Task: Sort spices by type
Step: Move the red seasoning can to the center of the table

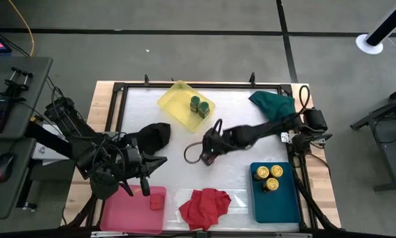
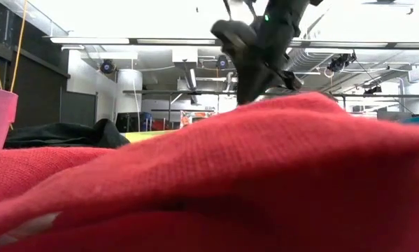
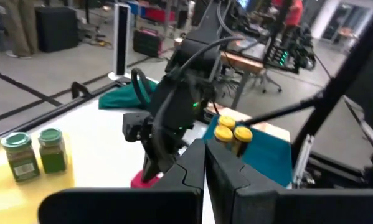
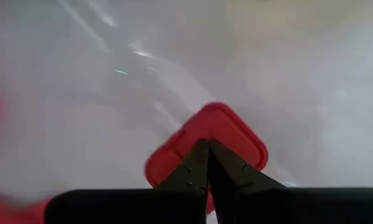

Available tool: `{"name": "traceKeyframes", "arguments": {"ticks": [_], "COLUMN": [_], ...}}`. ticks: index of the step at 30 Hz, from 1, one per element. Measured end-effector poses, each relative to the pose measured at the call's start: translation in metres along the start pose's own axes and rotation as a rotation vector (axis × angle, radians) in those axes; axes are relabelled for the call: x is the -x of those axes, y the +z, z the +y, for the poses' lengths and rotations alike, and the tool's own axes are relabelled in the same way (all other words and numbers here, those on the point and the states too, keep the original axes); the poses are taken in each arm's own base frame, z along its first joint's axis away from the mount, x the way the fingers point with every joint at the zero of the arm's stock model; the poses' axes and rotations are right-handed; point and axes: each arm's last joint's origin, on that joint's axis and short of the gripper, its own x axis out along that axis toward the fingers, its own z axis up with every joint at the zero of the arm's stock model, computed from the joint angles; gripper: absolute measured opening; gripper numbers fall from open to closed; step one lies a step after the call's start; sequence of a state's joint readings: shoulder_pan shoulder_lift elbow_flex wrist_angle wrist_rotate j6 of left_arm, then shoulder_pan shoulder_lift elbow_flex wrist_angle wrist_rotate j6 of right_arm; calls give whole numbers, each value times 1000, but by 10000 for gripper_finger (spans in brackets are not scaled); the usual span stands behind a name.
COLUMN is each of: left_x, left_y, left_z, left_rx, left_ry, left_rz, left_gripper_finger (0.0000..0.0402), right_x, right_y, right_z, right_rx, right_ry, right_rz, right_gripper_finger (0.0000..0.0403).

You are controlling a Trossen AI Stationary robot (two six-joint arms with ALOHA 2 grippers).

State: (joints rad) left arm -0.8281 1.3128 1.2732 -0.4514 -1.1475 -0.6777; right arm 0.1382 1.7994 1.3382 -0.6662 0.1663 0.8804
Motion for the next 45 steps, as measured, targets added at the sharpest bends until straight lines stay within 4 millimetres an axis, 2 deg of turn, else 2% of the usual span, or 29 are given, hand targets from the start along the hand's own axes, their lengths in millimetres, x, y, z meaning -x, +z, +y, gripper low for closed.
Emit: {"name": "traceKeyframes", "arguments": {"ticks": [6, 10, 12, 16, 19, 22, 24, 27, 31, 36, 45], "left_x": [3, 7, 10, 15, 14, 7, -3, -22, -39, -43, -38], "left_y": [-2, -2, -2, -3, -12, -29, -44, -68, -87, -88, -77], "left_z": [-2, -3, -3, -5, -8, -12, -15, -21, -24, -24, -18], "left_rx": [-30, -31, -30, -29, -11, -20, -9, 9, 81, 104, 78], "left_ry": [-47, -63, -73, -93, -88, -51, -3, 60, 105, 107, 95], "left_rz": [30, 33, 35, 41, 68, 111, 139, 189, 243, 265, 260], "left_gripper_finger": [0, 0, 0, 0, 0, 0, 0, 0, 0, 0, 0], "right_x": [-8, -5, 7, 31, 45, 50, 46, 28, 5, -9, -18], "right_y": [-3, 4, 6, -1, -18, -40, -56, -77, -84, -81, -76], "right_z": [41, 54, 50, 29, 16, 11, 10, 11, 4, -5, 6], "right_rx": [-41, -2, 21, 74, 118, 162, 171, 123, -40, -152, -202], "right_ry": [275, 399, 378, 212, 75, -36, -71, -35, 10, 30, 175], "right_rz": [-132, -237, -232, -132, -22, 89, 136, 128, 10, -91, -101], "right_gripper_finger": [0, 0, 0, 0, 0, 0, 0, 0, 0, 0, 0]}}
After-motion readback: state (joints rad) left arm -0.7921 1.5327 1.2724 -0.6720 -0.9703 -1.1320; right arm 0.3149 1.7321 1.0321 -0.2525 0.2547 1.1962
